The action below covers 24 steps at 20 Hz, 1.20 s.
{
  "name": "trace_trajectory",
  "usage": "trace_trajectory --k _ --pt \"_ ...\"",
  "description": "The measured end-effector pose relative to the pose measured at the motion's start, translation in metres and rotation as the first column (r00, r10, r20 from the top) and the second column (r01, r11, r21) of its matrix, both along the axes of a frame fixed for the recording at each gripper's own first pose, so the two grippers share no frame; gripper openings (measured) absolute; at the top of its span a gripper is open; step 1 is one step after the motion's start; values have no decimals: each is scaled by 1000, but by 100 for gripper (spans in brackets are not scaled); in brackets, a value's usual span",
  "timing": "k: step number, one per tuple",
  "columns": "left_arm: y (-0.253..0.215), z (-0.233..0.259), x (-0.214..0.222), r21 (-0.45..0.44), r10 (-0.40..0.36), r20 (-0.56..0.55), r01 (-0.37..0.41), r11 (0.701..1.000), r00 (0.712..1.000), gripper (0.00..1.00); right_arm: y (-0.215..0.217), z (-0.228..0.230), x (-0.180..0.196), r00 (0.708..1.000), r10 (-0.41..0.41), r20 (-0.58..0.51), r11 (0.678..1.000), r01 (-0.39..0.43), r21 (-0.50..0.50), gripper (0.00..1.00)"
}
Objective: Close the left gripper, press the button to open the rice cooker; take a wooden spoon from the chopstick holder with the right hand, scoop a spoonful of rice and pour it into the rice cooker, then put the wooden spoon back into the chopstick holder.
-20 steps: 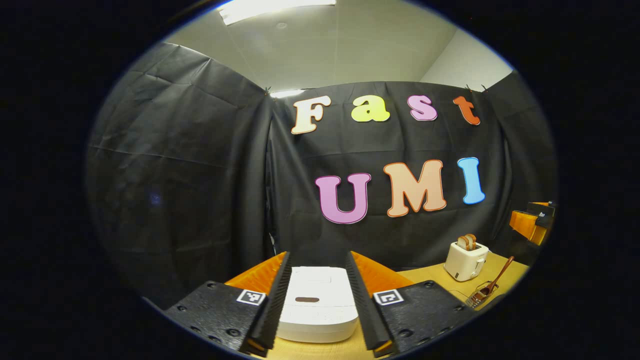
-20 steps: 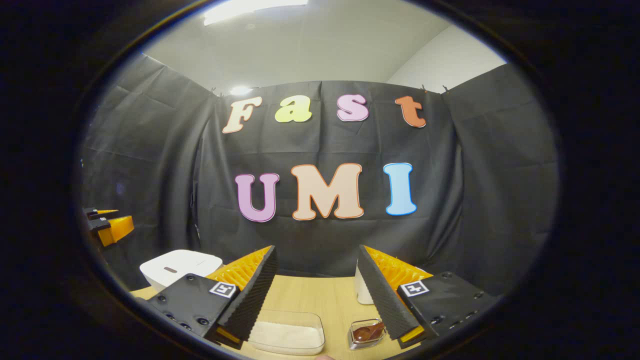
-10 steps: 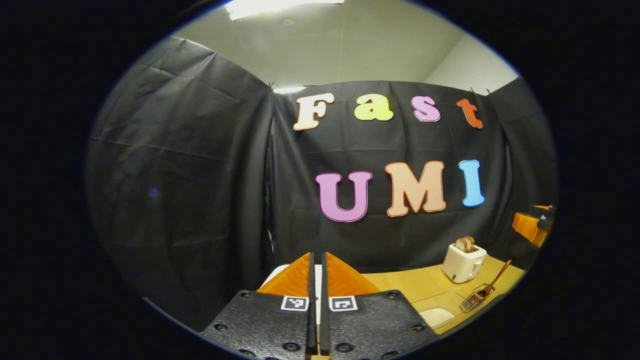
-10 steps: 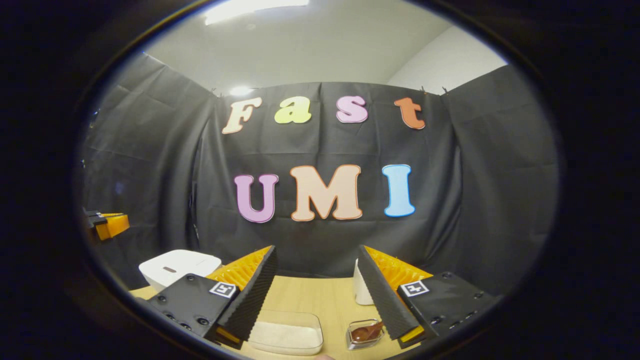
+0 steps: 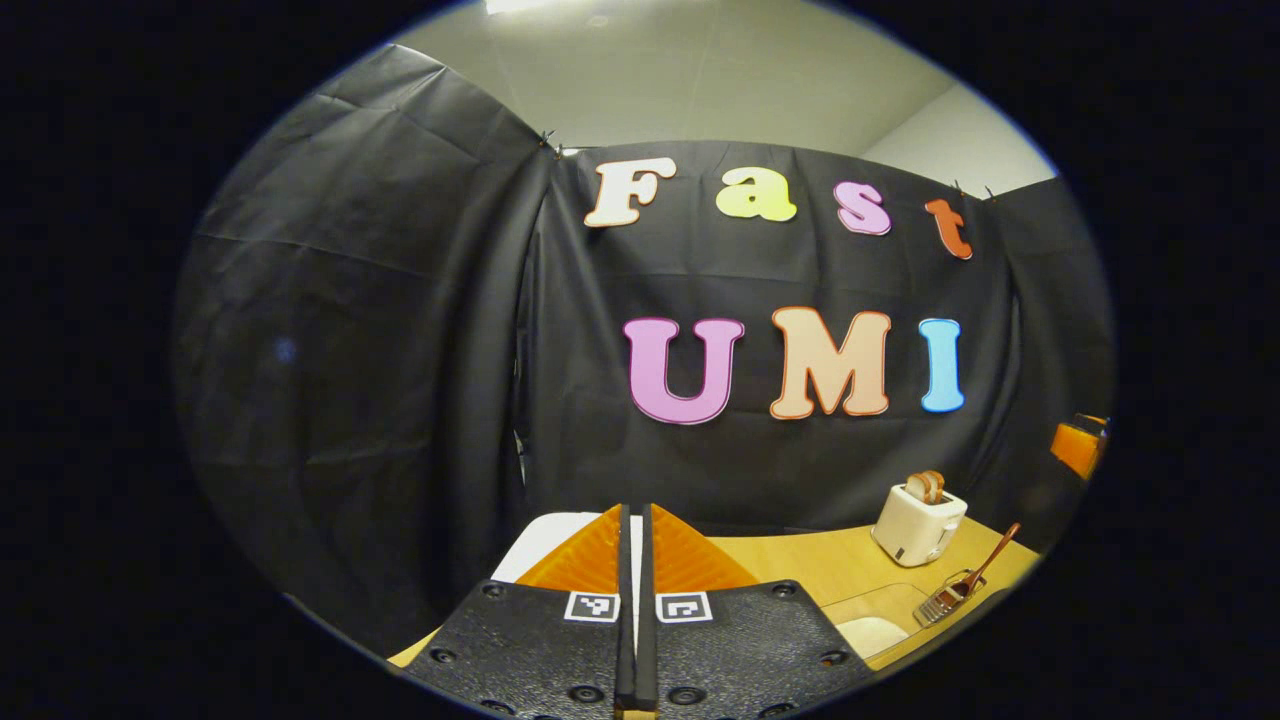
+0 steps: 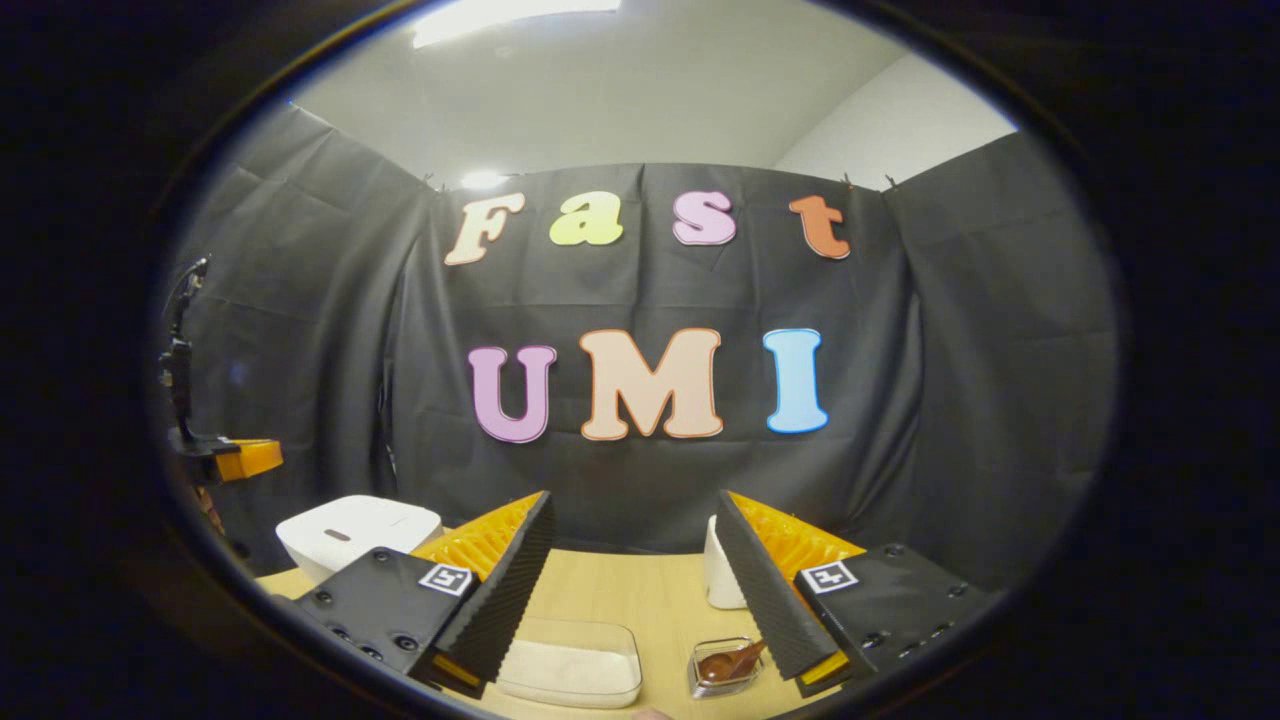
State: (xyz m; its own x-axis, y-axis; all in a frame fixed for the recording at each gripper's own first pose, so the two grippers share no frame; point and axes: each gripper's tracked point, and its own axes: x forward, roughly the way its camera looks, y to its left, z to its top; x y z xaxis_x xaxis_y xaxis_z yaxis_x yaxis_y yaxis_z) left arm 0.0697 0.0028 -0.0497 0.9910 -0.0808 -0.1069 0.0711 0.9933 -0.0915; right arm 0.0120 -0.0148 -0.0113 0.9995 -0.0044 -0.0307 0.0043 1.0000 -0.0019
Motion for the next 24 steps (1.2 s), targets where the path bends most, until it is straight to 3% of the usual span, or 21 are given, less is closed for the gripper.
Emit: trace_trajectory --k 10,17,24 --pt "15 -71 38 -26 -31 -153 27 999 988 0 -13 -9 -1 999 -37 -32 999 36 -27 100" --pt "10 -126 42 -22 -62 -272 58 998 960 0 -25 -16 -7 996 -56 -63 998 55 -10 100" --pt "12 -141 48 8 -70 -302 76 997 951 0 -36 -14 -13 995 -73 -70 997 73 -3 100"
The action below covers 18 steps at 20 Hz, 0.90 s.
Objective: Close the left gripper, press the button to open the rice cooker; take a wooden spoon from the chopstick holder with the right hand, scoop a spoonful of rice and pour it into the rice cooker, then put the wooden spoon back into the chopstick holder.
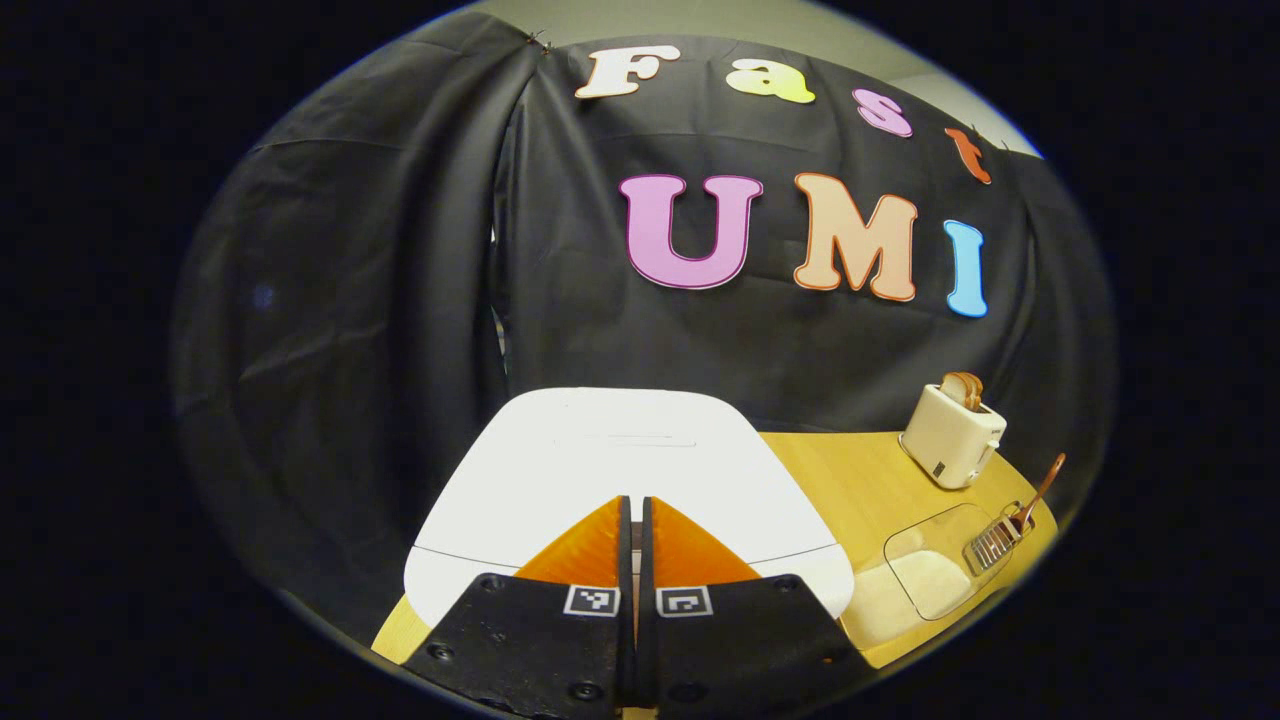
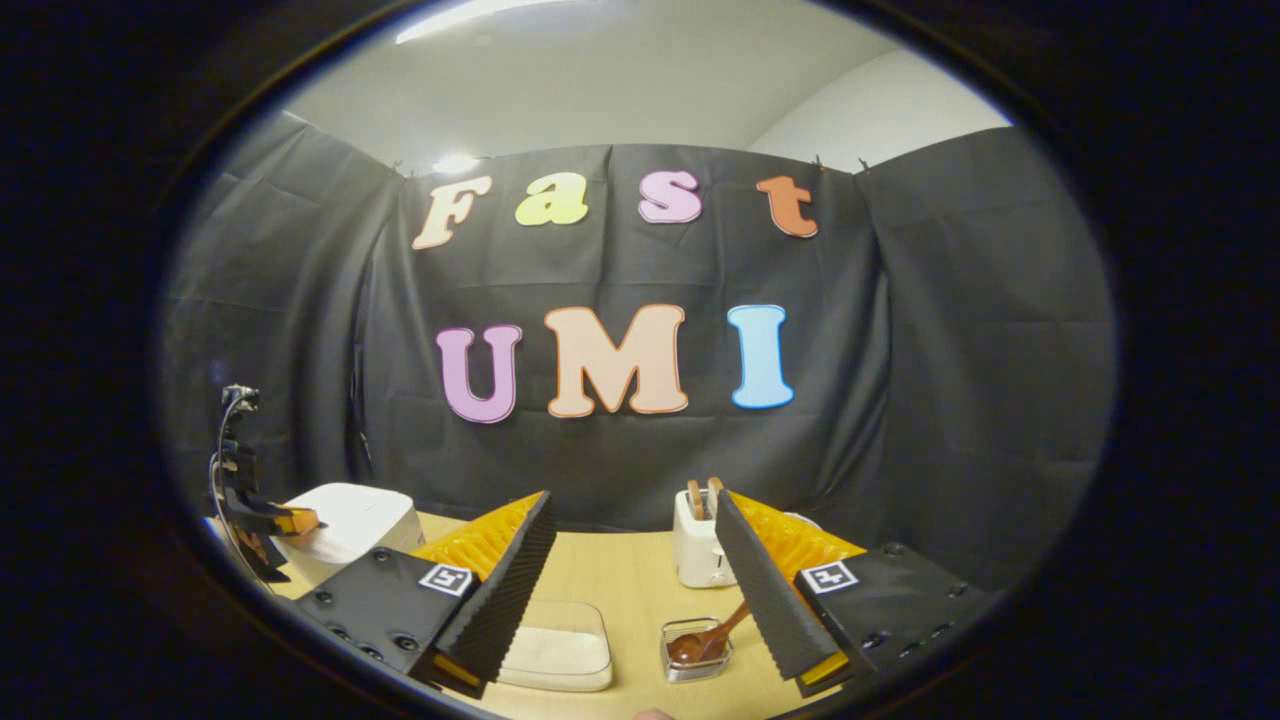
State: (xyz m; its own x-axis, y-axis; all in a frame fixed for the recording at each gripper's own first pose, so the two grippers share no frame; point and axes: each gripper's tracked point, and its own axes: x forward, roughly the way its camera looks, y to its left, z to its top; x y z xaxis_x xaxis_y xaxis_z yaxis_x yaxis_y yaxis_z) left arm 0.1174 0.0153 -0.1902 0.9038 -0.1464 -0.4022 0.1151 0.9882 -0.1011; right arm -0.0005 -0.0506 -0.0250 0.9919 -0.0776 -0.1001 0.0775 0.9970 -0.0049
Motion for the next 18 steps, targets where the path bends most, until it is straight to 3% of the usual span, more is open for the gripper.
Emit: trace_trajectory --k 4,5,9,14,18 --pt "0 -2 2 -33 14 10 -13 999 1000 0 3 -4 -1 1000 11 -10 1000 -10 16 100" --pt "2 -13 -6 -36 17 -31 -18 999 999 0 3 -4 -1 1000 10 -10 1000 -10 15 100" --pt "-1 -7 -2 23 15 17 -16 1000 1000 0 0 -5 -2 1000 8 -5 1000 -8 9 100" --pt "-1 -2 -1 31 32 19 -33 999 999 0 -4 -4 -2 1000 5 2 1000 -5 7 100" --pt "0 25 -1 29 50 85 -53 998 995 0 -10 -4 -3 1000 0 8 1000 0 2 100"
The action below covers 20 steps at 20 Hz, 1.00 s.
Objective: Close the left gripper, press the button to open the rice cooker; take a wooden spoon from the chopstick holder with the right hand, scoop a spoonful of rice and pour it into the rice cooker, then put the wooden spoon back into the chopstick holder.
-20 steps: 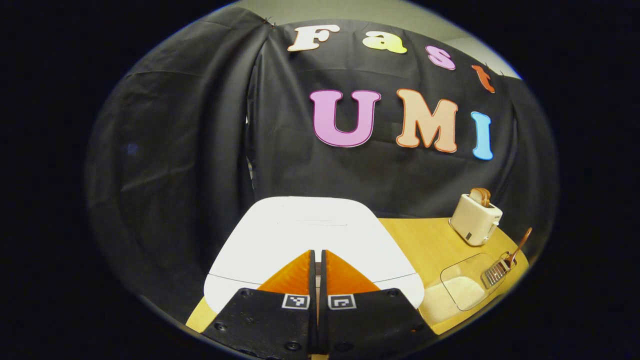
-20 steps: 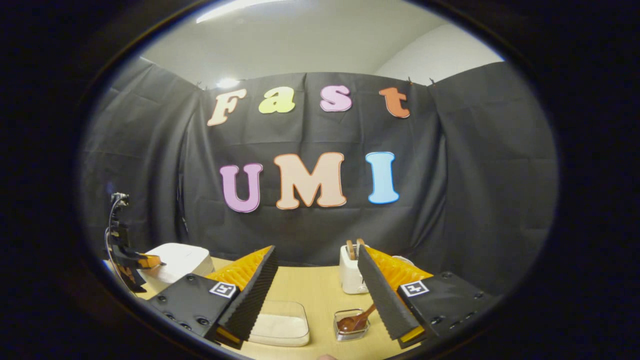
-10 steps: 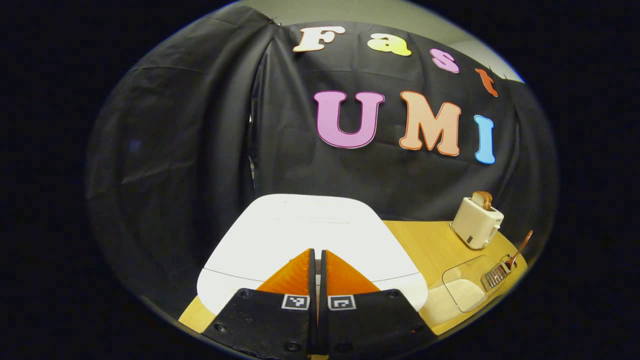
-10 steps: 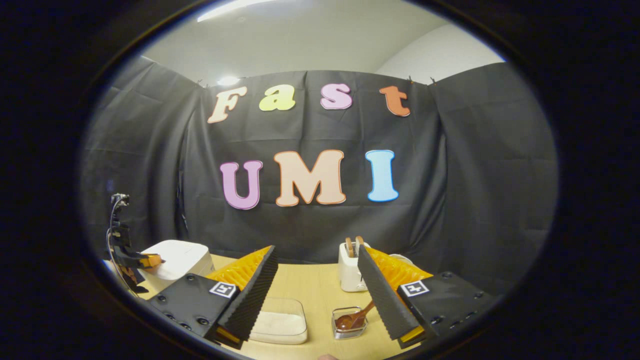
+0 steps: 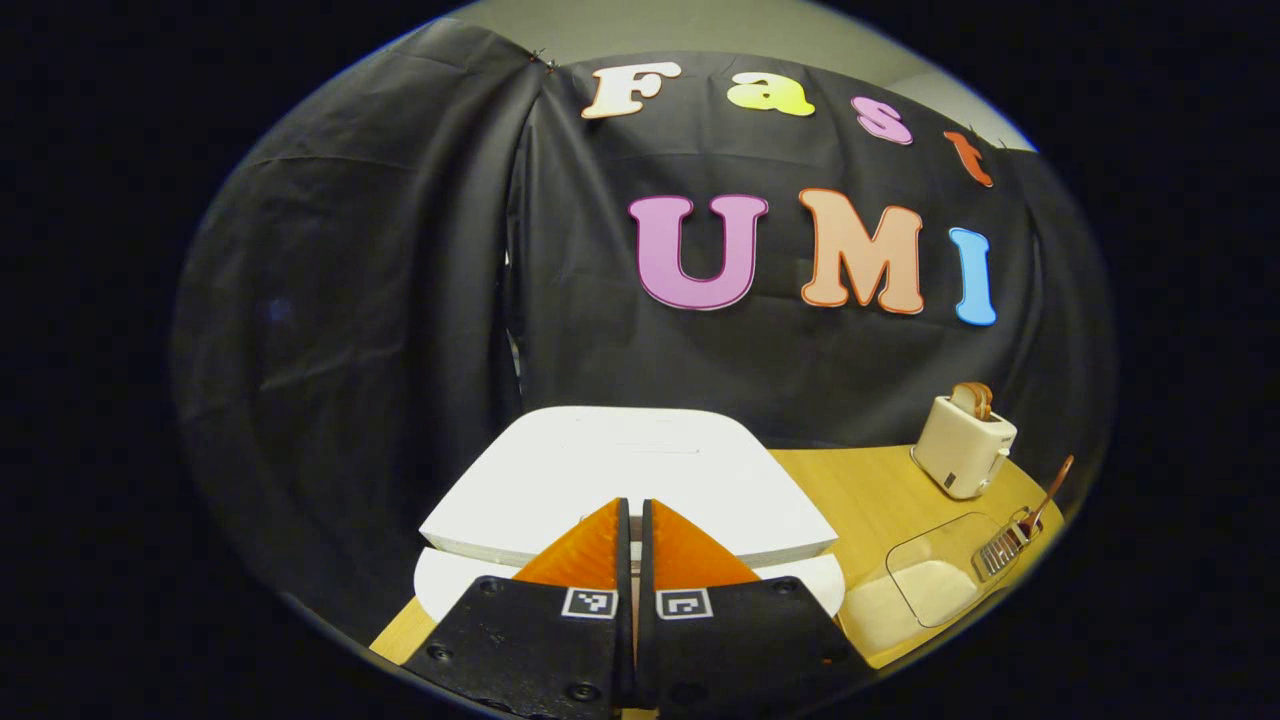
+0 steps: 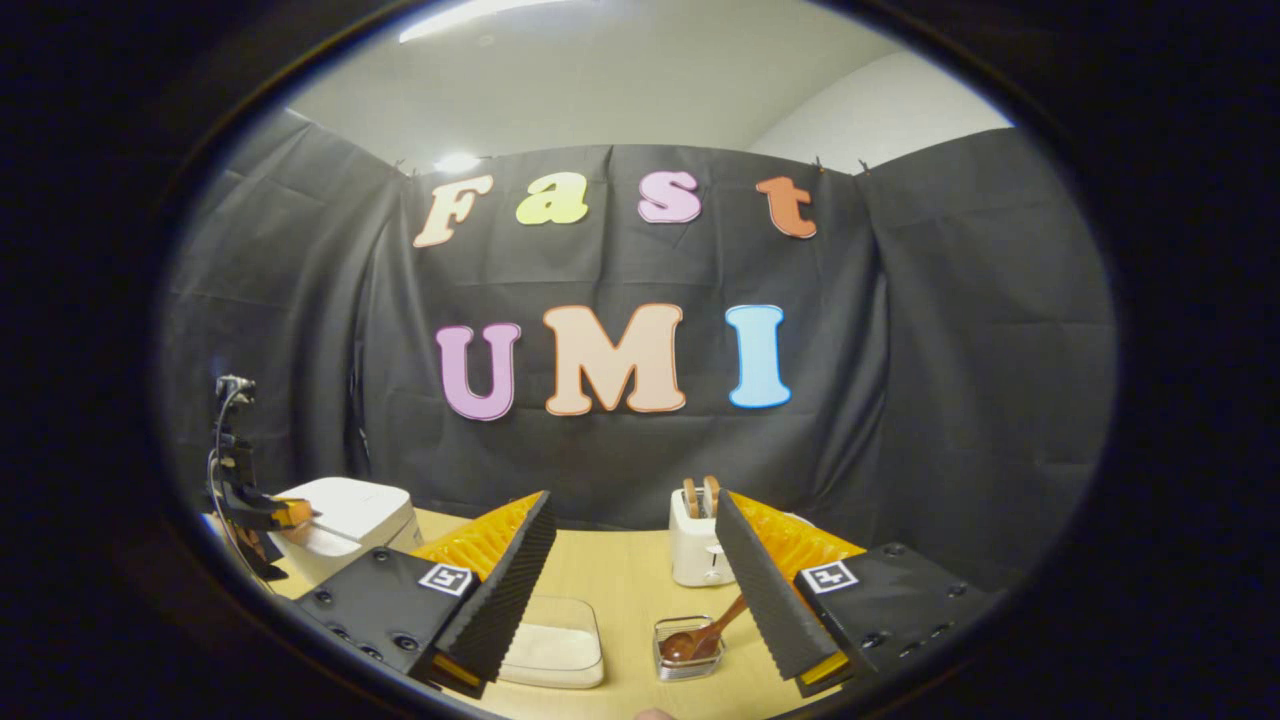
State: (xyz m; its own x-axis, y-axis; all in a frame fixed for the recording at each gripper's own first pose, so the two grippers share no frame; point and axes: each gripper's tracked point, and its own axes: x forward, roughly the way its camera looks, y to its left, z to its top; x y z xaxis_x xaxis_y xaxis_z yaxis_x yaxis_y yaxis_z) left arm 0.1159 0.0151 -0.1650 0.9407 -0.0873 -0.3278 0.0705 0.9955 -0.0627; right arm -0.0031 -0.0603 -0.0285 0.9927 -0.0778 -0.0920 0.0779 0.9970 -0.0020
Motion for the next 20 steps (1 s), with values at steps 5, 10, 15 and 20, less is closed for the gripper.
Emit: trace_trajectory --k 5,10,15,20 --pt "0 30 3 -27 15 58 -14 1000 998 0 -4 4 4 1000 3 13 1000 -3 19 100" --pt "-8 51 4 10 -4 118 2 1000 993 38 -8 2 7 1000 8 15 1000 -8 26 100" --pt "-10 49 -1 -16 13 98 -12 1000 995 51 -13 0 9 1000 12 12 1000 -12 26 100" --pt "-18 75 -18 4 -12 155 12 1000 988 94 -28 -9 16 1000 -2 -6 1000 2 24 100"
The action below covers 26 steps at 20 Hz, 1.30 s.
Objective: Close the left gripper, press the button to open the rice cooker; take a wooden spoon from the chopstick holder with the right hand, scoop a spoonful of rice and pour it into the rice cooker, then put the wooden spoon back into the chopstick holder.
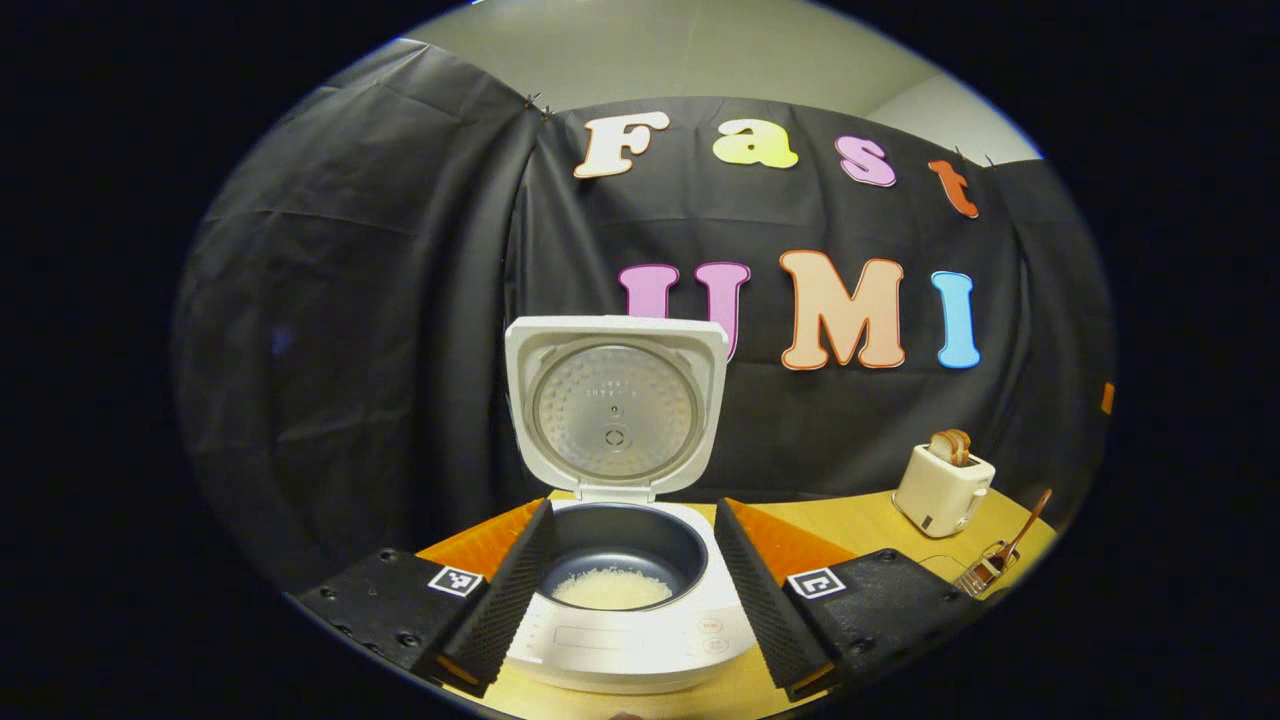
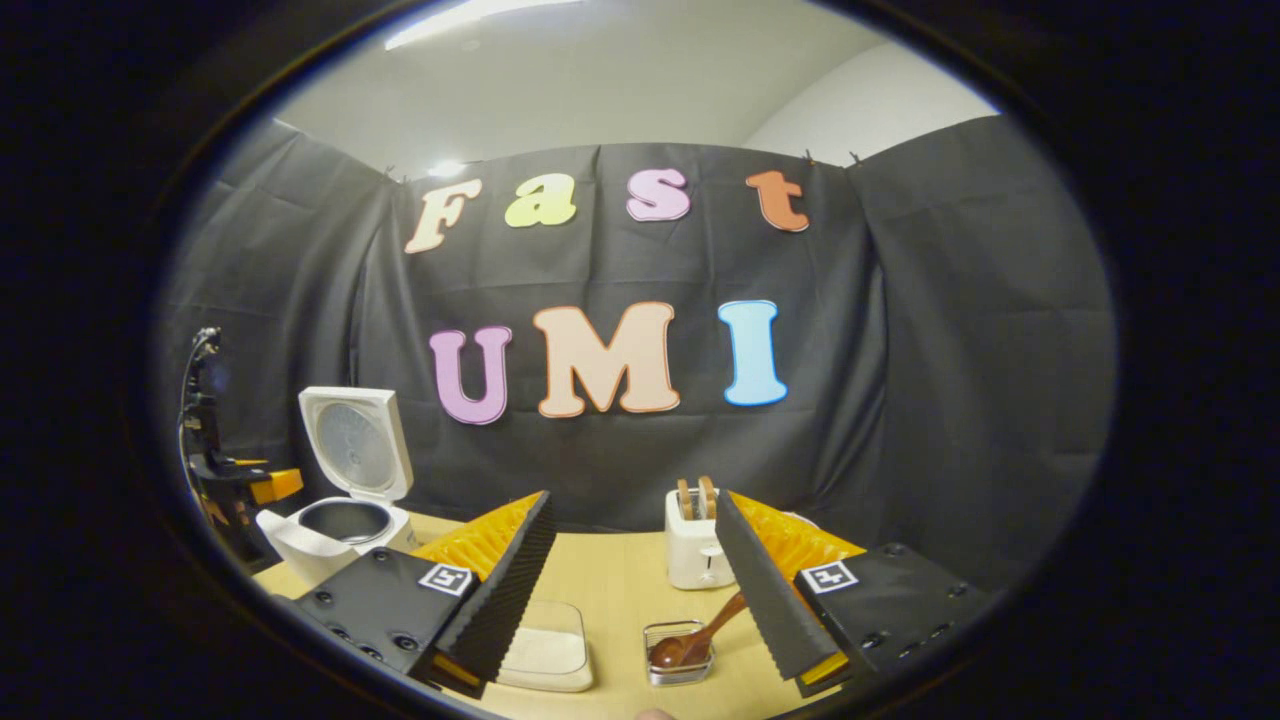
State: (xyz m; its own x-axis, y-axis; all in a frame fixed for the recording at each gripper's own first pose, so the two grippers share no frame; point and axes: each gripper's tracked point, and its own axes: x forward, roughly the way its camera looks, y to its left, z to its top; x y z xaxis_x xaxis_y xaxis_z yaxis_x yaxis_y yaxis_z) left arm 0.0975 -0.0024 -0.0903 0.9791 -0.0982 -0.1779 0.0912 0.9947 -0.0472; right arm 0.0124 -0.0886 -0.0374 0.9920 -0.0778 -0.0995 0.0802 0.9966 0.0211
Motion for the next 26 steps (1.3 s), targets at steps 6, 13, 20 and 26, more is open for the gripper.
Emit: trace_trajectory --k 6,13,20,26 --pt "-35 40 -23 5 -68 75 68 998 995 95 -23 -23 23 999 -18 -40 1000 17 -23 100" --pt "-47 58 -43 31 -90 97 88 996 991 95 -53 -53 58 997 -38 -74 999 36 -31 100" --pt "-38 56 -60 65 -53 70 48 997 996 94 -86 -106 90 985 -78 -154 997 81 12 100" --pt "-26 66 -70 82 -5 85 -2 997 996 94 -113 -169 103 952 -110 -286 989 133 63 100"
